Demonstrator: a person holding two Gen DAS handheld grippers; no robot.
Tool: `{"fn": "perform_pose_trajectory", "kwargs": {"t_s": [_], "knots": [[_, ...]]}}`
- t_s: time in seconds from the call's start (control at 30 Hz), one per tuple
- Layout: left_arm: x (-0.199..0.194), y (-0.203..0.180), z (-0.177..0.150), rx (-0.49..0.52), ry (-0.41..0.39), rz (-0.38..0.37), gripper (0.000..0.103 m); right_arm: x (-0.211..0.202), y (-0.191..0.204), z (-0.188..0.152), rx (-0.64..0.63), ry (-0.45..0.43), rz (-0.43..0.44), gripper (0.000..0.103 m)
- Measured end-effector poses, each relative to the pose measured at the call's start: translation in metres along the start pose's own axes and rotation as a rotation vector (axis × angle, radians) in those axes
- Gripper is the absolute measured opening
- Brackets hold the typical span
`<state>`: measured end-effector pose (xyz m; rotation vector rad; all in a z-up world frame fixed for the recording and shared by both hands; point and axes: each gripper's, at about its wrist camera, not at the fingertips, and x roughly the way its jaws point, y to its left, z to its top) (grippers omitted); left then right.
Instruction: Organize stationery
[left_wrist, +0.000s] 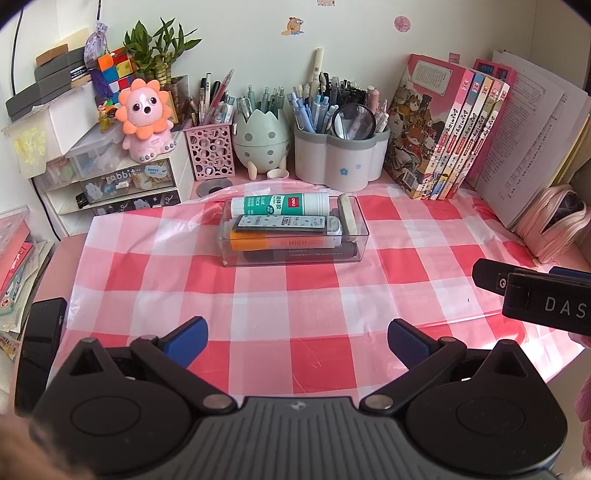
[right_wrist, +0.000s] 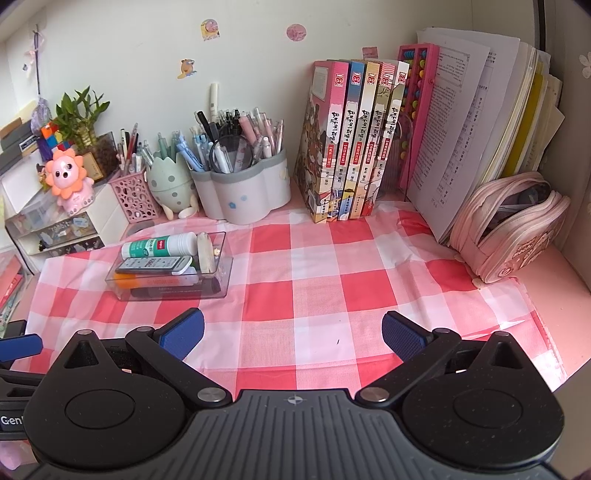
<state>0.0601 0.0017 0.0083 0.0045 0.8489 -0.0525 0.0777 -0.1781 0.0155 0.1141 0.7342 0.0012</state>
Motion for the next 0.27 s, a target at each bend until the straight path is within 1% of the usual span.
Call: {"fn": "perform_pose_trajectory", "kwargs": {"t_s": [0.27], "knots": [[-0.0012,-0.0007,0.0011,0.001,-0.006,0.006,0.081,0.0000,0.0012,-0.0001,0.000,-0.001,0.001,0.098]]}}
